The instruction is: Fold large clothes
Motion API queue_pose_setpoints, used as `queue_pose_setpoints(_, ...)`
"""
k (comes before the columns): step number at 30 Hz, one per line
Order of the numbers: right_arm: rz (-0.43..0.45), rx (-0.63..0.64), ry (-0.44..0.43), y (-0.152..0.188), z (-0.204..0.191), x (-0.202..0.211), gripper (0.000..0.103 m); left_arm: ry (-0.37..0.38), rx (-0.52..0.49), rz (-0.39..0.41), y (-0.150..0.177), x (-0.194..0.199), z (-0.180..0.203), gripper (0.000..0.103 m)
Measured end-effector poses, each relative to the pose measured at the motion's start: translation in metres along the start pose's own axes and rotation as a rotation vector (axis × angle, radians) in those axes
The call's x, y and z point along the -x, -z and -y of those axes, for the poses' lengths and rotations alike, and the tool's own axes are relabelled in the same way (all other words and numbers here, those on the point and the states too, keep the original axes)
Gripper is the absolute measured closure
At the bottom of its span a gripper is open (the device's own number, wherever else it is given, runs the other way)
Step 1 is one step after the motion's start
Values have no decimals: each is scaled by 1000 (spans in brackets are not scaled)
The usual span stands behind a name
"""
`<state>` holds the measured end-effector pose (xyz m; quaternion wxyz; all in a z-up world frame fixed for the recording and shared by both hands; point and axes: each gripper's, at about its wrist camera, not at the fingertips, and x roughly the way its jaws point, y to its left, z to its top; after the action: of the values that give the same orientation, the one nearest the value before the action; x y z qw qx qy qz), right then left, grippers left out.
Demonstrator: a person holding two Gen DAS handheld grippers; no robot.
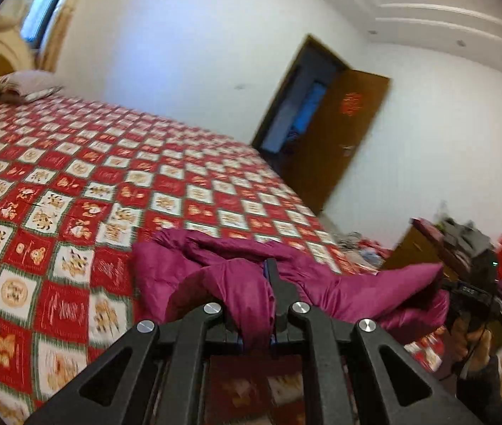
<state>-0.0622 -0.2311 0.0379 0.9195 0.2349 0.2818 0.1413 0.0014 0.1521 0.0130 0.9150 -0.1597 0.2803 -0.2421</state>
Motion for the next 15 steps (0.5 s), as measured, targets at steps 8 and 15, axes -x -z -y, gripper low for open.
queue_pose_setpoints(8,-29,-72,163,-37,47,-126,94,-276,61,-144,-24,-128,-48,94)
queue_pose_setpoints(15,-50,-68,328,-17,79,-210,81,-387,163,-310,-3,-213,-91,93)
